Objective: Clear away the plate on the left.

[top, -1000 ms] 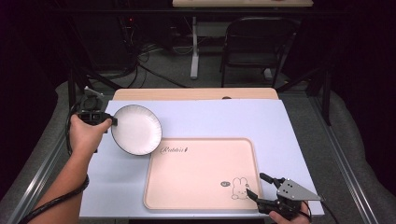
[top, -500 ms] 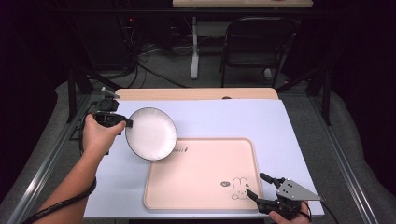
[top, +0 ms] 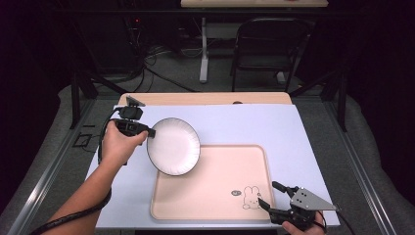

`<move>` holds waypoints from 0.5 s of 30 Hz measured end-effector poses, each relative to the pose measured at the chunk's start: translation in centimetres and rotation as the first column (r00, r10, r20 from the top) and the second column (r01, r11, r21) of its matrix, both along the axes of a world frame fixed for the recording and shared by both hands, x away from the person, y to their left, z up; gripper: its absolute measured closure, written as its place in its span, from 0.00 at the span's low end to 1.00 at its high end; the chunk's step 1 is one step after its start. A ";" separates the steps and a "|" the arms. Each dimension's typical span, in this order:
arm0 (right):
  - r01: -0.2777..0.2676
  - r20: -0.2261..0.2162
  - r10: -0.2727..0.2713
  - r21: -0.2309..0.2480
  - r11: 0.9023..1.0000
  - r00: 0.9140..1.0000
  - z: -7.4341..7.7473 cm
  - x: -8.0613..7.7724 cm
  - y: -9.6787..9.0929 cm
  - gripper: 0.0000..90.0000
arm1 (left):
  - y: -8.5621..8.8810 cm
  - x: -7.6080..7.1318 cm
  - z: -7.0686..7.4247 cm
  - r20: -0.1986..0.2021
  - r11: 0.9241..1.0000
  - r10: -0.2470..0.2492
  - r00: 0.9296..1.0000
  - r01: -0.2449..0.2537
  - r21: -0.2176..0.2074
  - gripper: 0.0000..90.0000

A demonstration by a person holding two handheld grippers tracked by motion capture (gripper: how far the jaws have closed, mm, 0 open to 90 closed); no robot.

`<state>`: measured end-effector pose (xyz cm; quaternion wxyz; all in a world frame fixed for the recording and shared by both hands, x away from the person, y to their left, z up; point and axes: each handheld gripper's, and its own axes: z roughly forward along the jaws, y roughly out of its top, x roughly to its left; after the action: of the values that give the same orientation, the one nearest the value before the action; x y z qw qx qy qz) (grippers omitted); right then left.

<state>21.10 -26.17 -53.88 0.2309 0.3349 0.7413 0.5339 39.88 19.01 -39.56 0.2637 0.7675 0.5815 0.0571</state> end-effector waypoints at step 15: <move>0.001 -0.001 -0.001 0.002 1.000 1.000 0.0 0.0 0.0 0.29 | -4.3 -0.7 -0.5 -0.020 0.993 -0.121 0.992 0.121 -0.014 0.93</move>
<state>21.11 -26.18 -53.89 0.2304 0.3359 0.7408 0.5341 39.21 14.74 -40.04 0.2655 0.8001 0.5371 0.0293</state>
